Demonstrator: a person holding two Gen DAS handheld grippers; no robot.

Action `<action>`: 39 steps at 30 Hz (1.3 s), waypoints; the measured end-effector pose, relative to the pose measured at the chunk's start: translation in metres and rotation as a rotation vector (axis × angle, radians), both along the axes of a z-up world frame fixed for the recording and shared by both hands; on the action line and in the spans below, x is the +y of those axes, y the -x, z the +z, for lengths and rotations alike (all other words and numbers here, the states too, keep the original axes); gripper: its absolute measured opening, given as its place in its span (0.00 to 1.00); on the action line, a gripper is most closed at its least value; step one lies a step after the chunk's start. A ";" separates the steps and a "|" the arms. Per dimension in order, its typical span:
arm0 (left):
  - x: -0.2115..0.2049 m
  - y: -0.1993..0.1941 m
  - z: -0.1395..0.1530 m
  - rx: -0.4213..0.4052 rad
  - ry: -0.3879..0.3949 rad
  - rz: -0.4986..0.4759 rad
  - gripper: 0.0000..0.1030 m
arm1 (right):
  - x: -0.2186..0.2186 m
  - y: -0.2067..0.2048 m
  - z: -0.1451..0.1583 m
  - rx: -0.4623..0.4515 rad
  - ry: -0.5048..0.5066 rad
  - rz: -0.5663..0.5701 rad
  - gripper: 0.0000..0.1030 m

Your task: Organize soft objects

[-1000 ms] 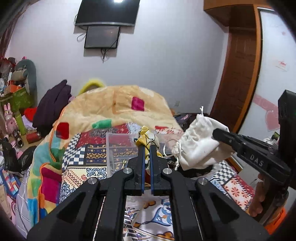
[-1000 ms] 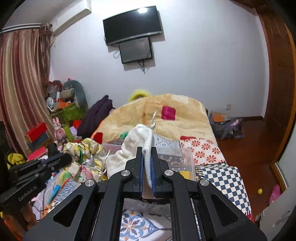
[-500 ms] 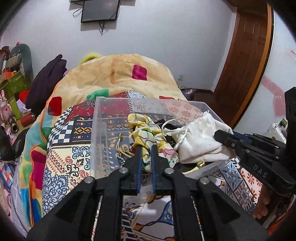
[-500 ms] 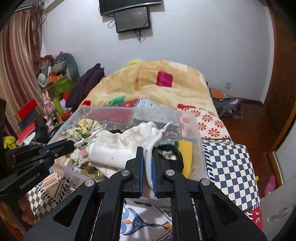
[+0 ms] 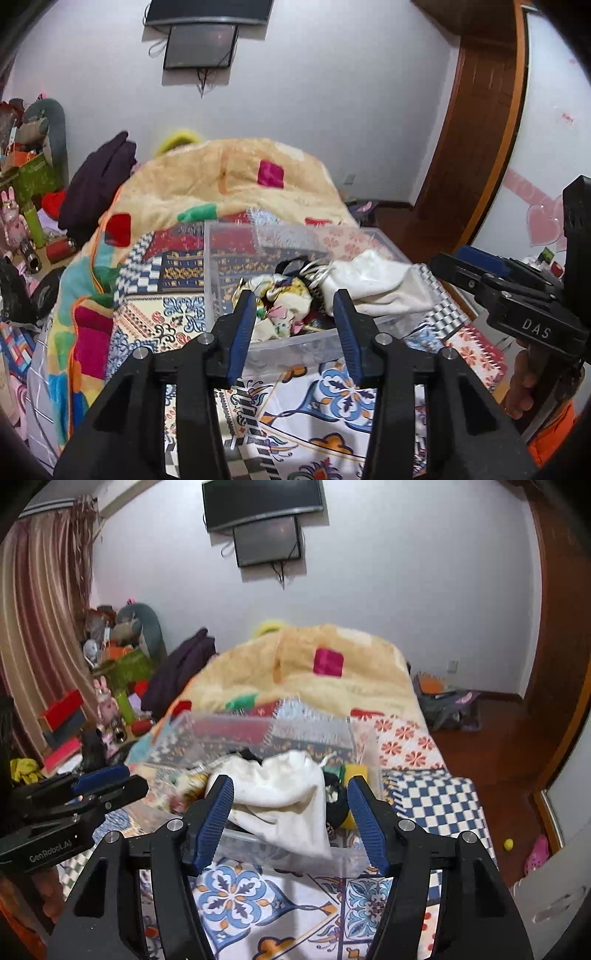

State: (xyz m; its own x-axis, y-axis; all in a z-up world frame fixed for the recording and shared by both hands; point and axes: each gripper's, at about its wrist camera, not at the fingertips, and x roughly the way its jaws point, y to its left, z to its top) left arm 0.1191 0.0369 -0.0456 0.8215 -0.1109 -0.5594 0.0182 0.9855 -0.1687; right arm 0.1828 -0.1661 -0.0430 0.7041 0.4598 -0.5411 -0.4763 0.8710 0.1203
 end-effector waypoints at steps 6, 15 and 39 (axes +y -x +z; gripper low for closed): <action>-0.004 0.028 0.033 -0.109 -0.003 0.003 0.45 | -0.005 0.030 0.029 -0.110 -0.026 0.019 0.59; -0.018 0.068 0.068 -0.251 -0.063 0.027 0.64 | -0.008 0.071 0.064 -0.286 -0.076 0.021 0.81; -0.027 0.096 0.081 -0.342 -0.108 0.041 0.99 | -0.021 0.092 0.065 -0.333 -0.097 -0.005 1.00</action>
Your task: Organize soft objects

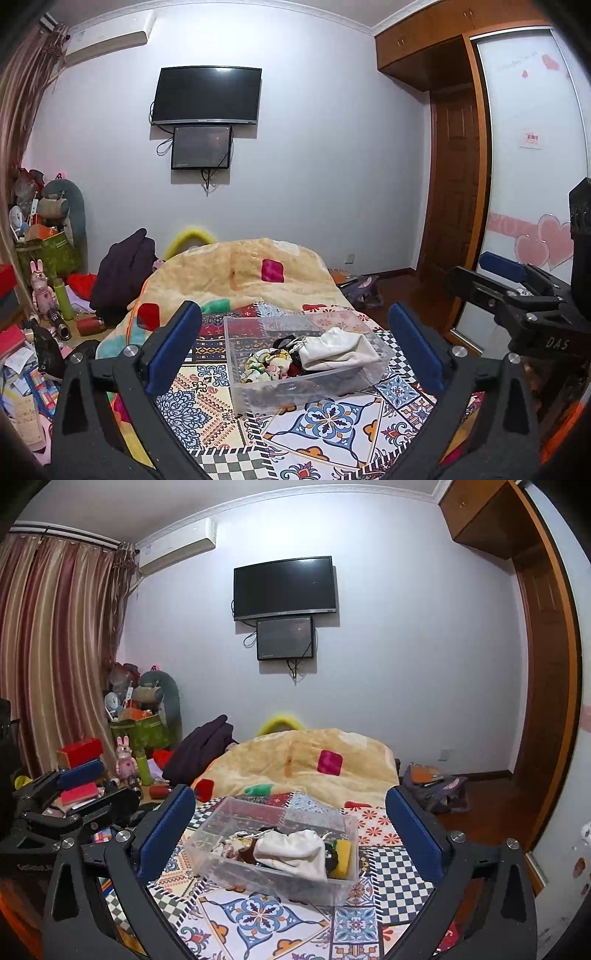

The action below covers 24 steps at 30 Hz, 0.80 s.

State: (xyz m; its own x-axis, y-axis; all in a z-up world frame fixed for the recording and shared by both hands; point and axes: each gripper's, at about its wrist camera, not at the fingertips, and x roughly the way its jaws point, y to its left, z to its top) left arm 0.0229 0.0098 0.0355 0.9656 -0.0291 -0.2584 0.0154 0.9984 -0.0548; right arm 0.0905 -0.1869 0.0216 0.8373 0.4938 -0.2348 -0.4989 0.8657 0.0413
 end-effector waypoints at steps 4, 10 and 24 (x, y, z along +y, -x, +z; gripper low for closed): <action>-0.001 0.001 -0.002 0.001 -0.004 0.002 0.99 | -0.002 0.002 0.001 -0.005 -0.009 0.001 1.00; -0.001 0.001 -0.003 -0.001 -0.008 0.002 0.99 | -0.003 0.003 0.003 -0.009 -0.012 0.002 1.00; -0.002 0.002 -0.002 -0.001 -0.013 0.000 1.00 | -0.007 0.004 0.006 -0.010 -0.030 0.007 1.00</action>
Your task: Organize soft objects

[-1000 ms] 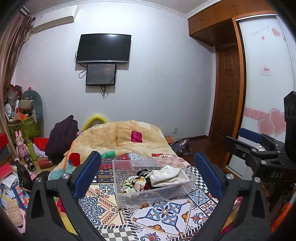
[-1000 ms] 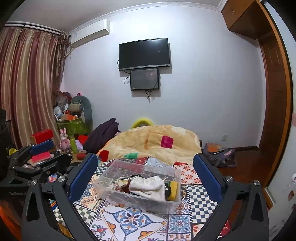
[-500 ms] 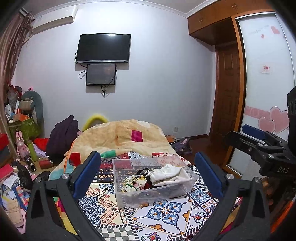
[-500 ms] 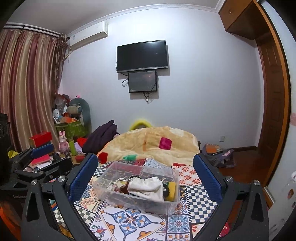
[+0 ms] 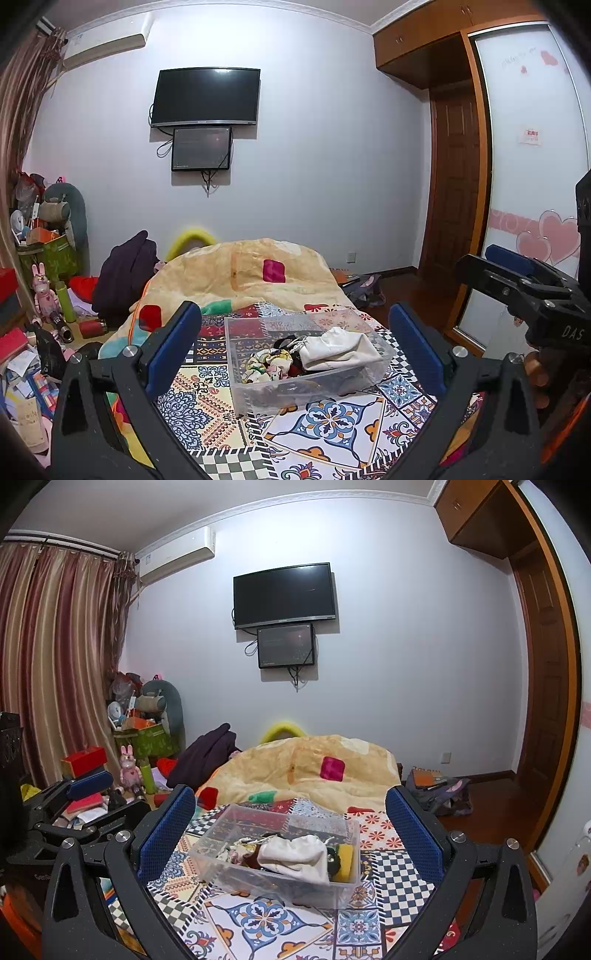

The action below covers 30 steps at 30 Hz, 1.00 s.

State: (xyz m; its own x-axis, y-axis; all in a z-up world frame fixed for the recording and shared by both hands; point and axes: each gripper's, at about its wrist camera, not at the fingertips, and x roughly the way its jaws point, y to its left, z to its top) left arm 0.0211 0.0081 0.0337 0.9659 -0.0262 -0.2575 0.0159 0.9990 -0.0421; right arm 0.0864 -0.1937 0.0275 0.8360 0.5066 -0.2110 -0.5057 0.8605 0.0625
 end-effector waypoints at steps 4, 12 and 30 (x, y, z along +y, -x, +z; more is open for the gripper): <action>-0.001 0.000 0.000 0.007 -0.001 -0.008 1.00 | 0.000 0.000 0.000 0.000 0.001 -0.001 1.00; -0.002 0.001 0.001 0.002 -0.011 -0.017 1.00 | -0.002 0.000 0.002 0.011 -0.013 0.000 1.00; -0.003 0.000 0.002 0.033 0.004 -0.024 1.00 | 0.002 0.001 0.001 0.009 -0.004 0.004 1.00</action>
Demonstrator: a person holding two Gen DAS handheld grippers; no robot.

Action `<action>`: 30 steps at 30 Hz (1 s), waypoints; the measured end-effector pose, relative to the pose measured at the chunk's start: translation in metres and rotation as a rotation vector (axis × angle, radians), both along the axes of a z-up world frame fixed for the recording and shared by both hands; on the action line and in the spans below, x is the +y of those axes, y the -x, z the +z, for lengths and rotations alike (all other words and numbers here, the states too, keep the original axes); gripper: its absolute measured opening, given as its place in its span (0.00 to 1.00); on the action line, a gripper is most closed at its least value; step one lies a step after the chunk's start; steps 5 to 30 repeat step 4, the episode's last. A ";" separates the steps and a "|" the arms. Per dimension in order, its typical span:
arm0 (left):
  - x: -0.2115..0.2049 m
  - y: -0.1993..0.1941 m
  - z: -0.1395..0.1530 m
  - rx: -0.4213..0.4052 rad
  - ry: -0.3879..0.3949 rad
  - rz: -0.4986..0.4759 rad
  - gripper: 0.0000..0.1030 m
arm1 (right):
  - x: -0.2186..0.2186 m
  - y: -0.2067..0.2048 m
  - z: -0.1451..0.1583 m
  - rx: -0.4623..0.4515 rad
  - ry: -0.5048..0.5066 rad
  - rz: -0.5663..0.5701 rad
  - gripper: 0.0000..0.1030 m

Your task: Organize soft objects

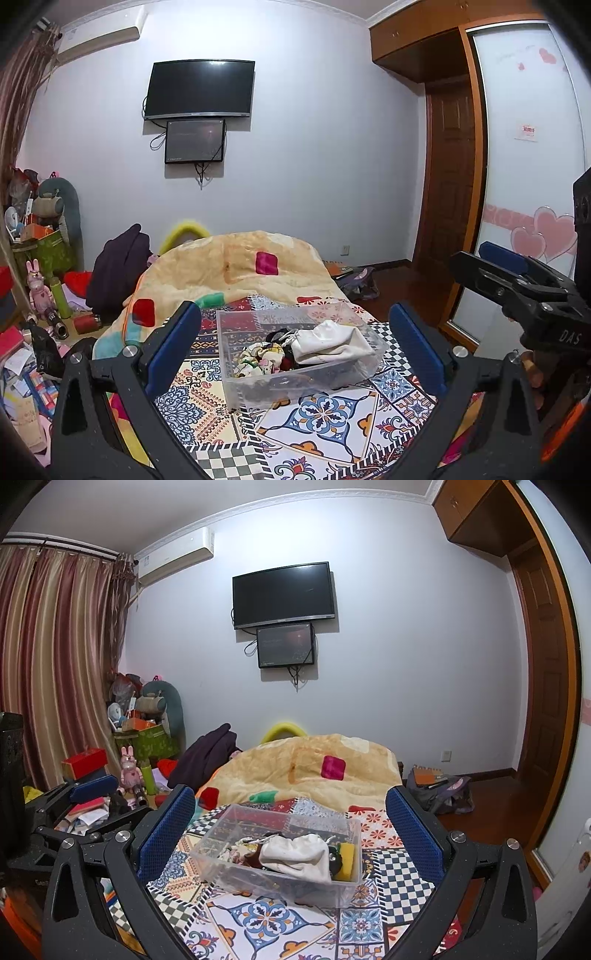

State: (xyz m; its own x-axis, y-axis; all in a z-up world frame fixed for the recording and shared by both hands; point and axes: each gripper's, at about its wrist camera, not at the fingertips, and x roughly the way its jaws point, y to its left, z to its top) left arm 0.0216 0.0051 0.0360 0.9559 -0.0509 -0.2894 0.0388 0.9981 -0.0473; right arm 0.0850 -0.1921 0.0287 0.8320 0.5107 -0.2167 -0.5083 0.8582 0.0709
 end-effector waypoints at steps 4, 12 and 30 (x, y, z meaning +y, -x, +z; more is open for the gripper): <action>0.000 0.001 0.001 0.001 0.004 0.001 1.00 | 0.002 0.001 0.000 -0.005 0.009 0.001 1.00; 0.000 0.001 0.001 0.001 0.004 0.001 1.00 | 0.002 0.001 0.000 -0.005 0.009 0.001 1.00; 0.000 0.001 0.001 0.001 0.004 0.001 1.00 | 0.002 0.001 0.000 -0.005 0.009 0.001 1.00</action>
